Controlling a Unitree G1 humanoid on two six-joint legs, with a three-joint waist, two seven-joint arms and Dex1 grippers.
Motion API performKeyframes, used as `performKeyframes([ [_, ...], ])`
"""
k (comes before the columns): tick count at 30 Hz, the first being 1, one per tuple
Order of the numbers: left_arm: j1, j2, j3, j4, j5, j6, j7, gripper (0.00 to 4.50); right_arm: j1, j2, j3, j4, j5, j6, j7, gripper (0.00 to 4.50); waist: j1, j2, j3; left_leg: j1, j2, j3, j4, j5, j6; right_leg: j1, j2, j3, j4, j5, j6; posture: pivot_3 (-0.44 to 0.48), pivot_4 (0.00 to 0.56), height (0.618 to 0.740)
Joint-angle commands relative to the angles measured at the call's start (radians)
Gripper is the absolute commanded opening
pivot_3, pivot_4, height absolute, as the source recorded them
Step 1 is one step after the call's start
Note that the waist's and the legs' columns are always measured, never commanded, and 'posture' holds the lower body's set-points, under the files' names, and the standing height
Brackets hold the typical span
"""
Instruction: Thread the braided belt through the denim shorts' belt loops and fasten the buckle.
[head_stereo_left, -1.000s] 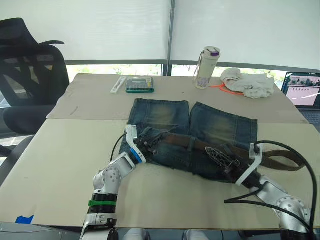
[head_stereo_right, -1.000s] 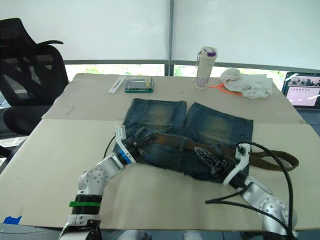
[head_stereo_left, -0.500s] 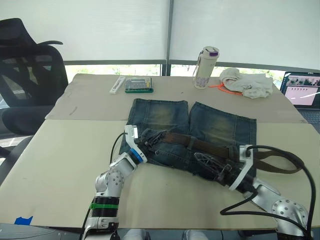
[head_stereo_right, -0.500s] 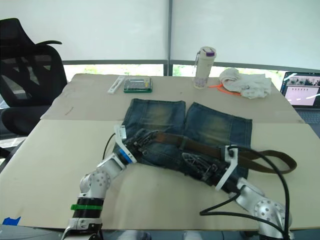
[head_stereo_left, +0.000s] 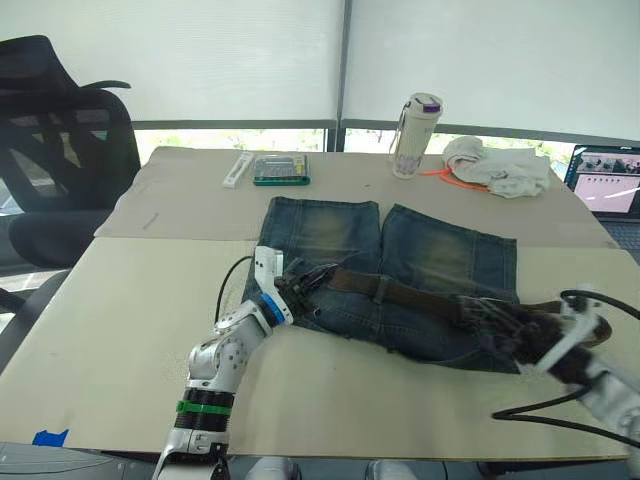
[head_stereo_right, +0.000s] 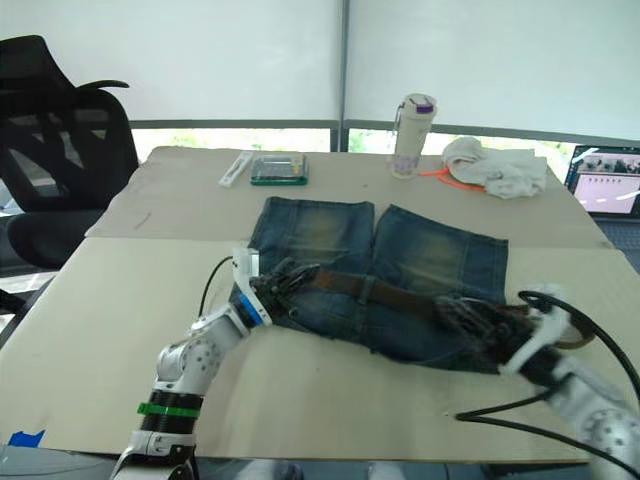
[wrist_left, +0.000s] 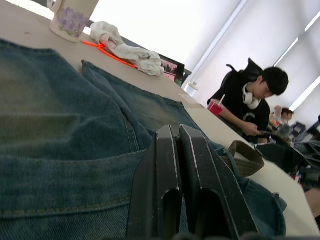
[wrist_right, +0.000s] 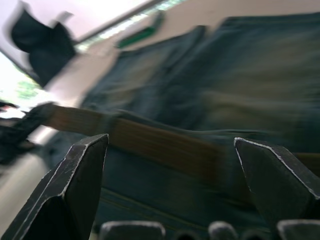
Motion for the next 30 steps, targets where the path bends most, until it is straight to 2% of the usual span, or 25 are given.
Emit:
performKeyframes([
  [1,-0.024,-0.005,-0.016,-0.043,0.011,-0.024,-0.009,0.0,0.086,-0.103,0.032,-0.036,-0.16,-0.08,0.126,4.43,-0.001,0.0,0.0,0.0,0.001,0.0,-0.001,0.0,0.0,0.0,0.001,0.0,0.0,0.0,0.0,0.0,0.15,0.737],
  [4,-0.03,-0.013,-0.023,-0.051,0.014,-0.018,0.0,0.0,0.181,-0.224,0.083,-0.051,-0.322,-0.173,0.24,4.43,-0.001,0.0,0.0,0.0,0.001,0.0,-0.001,0.0,0.0,0.0,0.001,0.0,0.0,0.0,0.0,0.0,0.15,0.737],
  [7,-0.036,-0.021,-0.026,-0.039,0.025,-0.022,0.006,0.0,0.179,-0.291,0.15,-0.044,-0.445,-0.263,0.295,4.43,-0.002,-0.001,0.0,0.0,0.001,0.0,0.001,0.0,0.0,0.0,0.001,0.001,0.0,0.0,0.0,0.0,0.15,0.737],
  [10,-0.036,-0.024,-0.027,-0.036,0.031,-0.023,0.006,0.0,0.155,-0.297,0.191,-0.051,-0.478,-0.289,0.334,4.43,0.0,-0.001,0.001,0.001,0.001,0.0,0.001,0.0,0.0,0.001,0.001,0.001,0.0,0.0,0.0,0.0,0.15,0.737],
  [16,-0.053,-0.037,-0.028,-0.006,0.049,-0.044,0.012,0.0,0.021,-0.282,0.352,0.038,-0.668,-0.339,0.283,4.43,0.007,-0.002,0.001,0.0,0.0,-0.001,0.002,0.0,0.0,0.001,0.001,0.0,0.0,0.0,0.001,0.0,0.15,0.737],
  [19,-0.069,-0.047,-0.03,0.008,0.061,-0.054,0.017,0.0,-0.005,-0.29,0.39,0.091,-0.743,-0.352,0.27,3.74,0.011,-0.002,0.001,0.0,0.0,-0.001,0.003,0.0,0.0,0.001,0.001,0.0,0.0,0.0,0.0,0.0,0.15,0.737],
  [27,-0.111,-0.073,-0.043,0.072,0.094,-0.086,0.011,0.0,0.043,-0.324,0.321,0.143,-0.782,-0.314,0.258,0.9,0.022,-0.002,0.001,0.0,0.0,-0.001,0.006,0.0,0.001,0.003,0.0,-0.001,0.0,0.0,0.001,0.0,0.15,0.737],
  [29,-0.126,-0.088,-0.049,0.086,0.097,-0.084,0.015,0.0,0.022,-0.319,0.304,0.18,-0.817,-0.28,0.189,0.22,0.023,-0.002,0.001,0.0,0.0,-0.001,0.007,-0.001,0.001,0.003,0.0,-0.001,0.0,0.0,0.001,0.0,0.15,0.737],
  [30,-0.132,-0.094,-0.052,0.09,0.1,-0.083,0.017,0.0,0.015,-0.319,0.3,0.192,-0.829,-0.27,0.172,0.04,0.023,-0.002,0.001,-0.001,0.0,-0.001,0.007,-0.001,0.002,0.003,0.0,-0.001,0.0,0.0,0.001,0.0,0.15,0.737],
])
